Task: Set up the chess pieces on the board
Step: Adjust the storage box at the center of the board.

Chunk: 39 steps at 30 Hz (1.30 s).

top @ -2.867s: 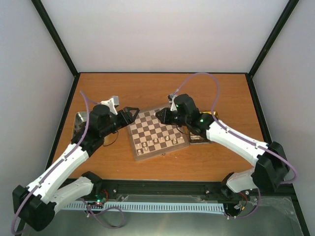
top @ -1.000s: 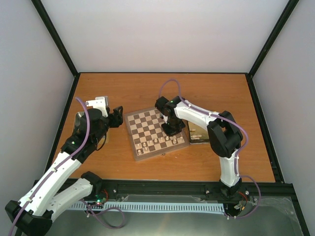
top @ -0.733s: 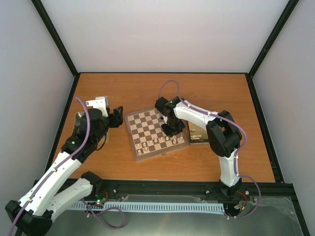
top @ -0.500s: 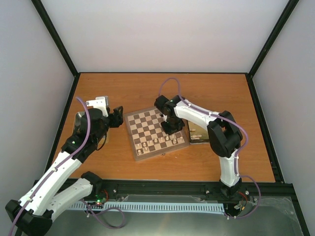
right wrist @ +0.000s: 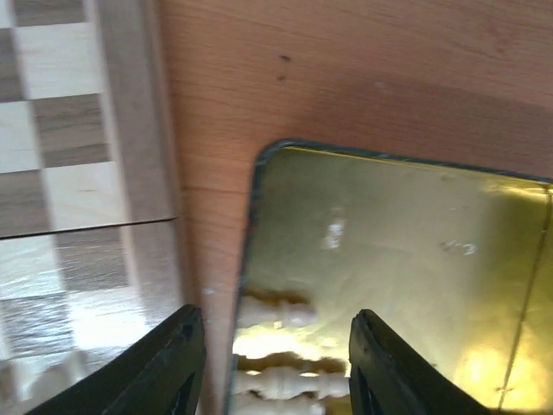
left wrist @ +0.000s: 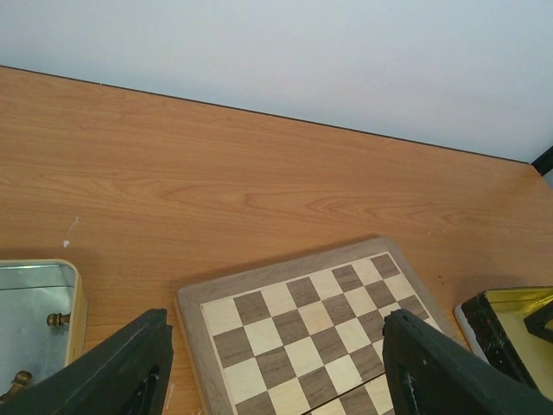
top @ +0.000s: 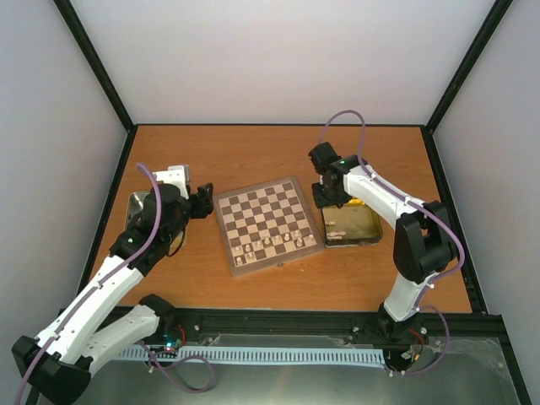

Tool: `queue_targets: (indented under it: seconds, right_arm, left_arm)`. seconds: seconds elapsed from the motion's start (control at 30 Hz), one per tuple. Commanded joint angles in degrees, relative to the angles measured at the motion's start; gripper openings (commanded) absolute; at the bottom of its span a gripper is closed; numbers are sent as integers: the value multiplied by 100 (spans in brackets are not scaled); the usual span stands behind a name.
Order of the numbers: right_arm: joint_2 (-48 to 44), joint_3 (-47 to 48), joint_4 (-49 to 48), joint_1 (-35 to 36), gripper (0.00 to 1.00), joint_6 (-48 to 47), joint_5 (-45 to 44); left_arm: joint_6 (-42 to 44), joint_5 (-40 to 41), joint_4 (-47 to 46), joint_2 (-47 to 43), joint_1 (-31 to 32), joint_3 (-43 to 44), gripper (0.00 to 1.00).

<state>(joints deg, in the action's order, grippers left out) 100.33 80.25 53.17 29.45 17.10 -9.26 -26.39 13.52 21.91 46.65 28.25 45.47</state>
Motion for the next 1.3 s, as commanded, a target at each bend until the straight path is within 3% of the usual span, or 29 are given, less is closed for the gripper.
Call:
queue_targets:
  seconds: [0.0,0.13,0.3,0.5,0.63,1.07,1.13,1.27]
  right_arm:
    - [46,-96,-376,-437,49,-1276,-7]
    - [39,-159,-683,-622,74,-2404,-623]
    - [81,-55,-1199,-1043,83,-3293,229]
    - [526,89,-1012,-1461,79,-4216,584]
    - [692,222,-763,-1804,77,-4455,1287]
    - [1803,1100,-555,-1893,71,-4473,1169]
    - [1786,1063,-511,-1919,68,-4420,1217]
    - [1709,1070,-431,-2069,53,-4059,1169]
  left_arm:
    - [55,33,-46,66,23,15,67]
    - [46,48,-55,139,20,0,67]
    - [34,44,-47,264,23,0,67]
    - [21,130,-43,302,22,-22,67]
    - [19,147,-49,366,22,-24,67]
    - [-6,177,-56,528,23,-7,67]
    - [-6,169,-63,534,22,-9,67]
    - [5,123,-76,555,21,6,67]
